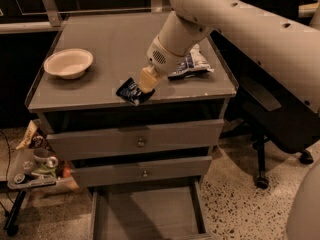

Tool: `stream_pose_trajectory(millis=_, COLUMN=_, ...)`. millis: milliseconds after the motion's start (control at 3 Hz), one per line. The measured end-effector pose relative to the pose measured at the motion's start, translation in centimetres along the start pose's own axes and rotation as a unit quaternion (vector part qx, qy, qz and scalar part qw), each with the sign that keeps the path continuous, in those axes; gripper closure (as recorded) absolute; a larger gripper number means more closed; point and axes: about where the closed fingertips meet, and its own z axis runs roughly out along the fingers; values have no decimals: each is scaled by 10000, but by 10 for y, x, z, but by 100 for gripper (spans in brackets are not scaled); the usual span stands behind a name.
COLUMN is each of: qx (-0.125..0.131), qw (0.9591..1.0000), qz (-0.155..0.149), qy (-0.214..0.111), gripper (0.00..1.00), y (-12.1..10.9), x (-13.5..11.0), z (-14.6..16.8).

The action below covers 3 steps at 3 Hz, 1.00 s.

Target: Place rxbar blueberry into bottom drawer

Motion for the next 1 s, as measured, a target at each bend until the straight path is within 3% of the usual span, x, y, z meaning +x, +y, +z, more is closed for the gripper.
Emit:
stream_pose_trajectory(millis=333, qx=40, qw=9999, qz=159, qy=18, gripper=100, y=20, x=23, z=-8)
stream_pose_trajectory(millis=667, qx=128, qw=9984, qz=519, qy=-163, gripper=100, y=62, x=66, z=-29)
stream_pose_trajectory(millis=1000, qx=164, qw=9957, qz=909, qy=-41, gripper=100, y=98, x=121, z=-29)
